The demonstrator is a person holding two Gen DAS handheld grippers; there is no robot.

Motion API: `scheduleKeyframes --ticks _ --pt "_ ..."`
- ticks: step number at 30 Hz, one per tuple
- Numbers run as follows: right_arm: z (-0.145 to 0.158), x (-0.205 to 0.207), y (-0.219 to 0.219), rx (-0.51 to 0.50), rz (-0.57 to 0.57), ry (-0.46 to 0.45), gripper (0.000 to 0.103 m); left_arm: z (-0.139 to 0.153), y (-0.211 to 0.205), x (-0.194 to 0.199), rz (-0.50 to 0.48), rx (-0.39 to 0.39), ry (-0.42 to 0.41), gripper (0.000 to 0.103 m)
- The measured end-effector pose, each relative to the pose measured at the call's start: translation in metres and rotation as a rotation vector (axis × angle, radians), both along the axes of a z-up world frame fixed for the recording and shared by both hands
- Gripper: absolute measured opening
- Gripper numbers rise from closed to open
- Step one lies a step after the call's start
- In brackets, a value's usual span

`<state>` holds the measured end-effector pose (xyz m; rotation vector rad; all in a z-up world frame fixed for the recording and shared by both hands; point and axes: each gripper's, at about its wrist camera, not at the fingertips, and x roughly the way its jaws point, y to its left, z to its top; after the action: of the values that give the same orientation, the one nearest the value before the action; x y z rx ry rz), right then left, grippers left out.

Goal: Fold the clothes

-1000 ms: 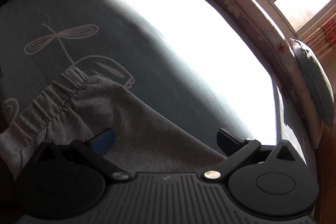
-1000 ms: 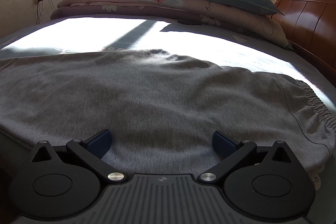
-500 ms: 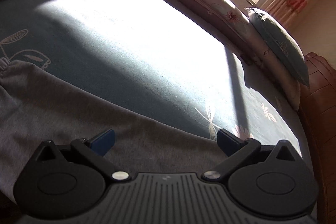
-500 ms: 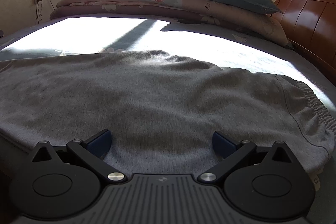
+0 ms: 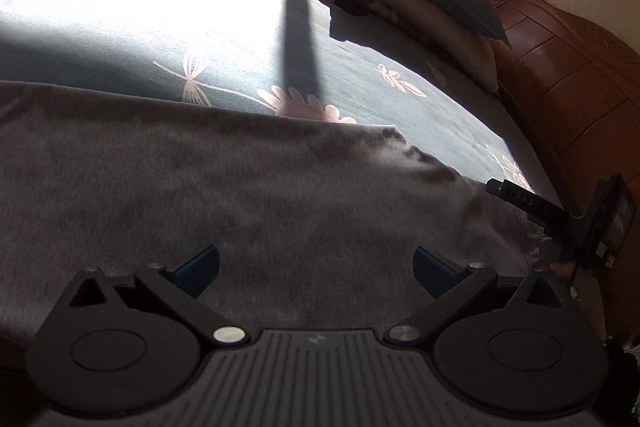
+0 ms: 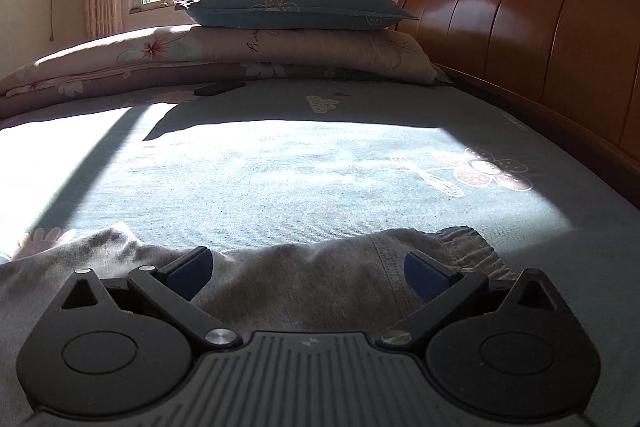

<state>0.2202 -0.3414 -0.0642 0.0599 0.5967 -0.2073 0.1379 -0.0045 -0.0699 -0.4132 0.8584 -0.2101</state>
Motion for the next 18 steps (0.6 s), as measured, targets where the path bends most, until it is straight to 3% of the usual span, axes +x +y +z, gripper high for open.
scheduleKeyframes --ticks 5,10,14,18 --pt "-0.035 0.043 -0.018 0.058 -0.034 0.120 0.103 -0.015 -0.018 0.001 0.003 0.038 0.068 0.102" --pt "-0.016 0.029 -0.019 0.055 0.002 0.052 0.103 -0.020 -0.028 0.007 0.038 0.016 0.077 0.102" --pt "0.000 0.026 -0.029 0.072 -0.024 -0.006 0.103 -0.022 -0.036 0.010 0.043 0.060 0.081 0.102" --pt "-0.013 0.040 -0.047 0.149 -0.047 0.095 0.103 -0.020 -0.040 0.011 0.054 0.082 0.088 0.102"
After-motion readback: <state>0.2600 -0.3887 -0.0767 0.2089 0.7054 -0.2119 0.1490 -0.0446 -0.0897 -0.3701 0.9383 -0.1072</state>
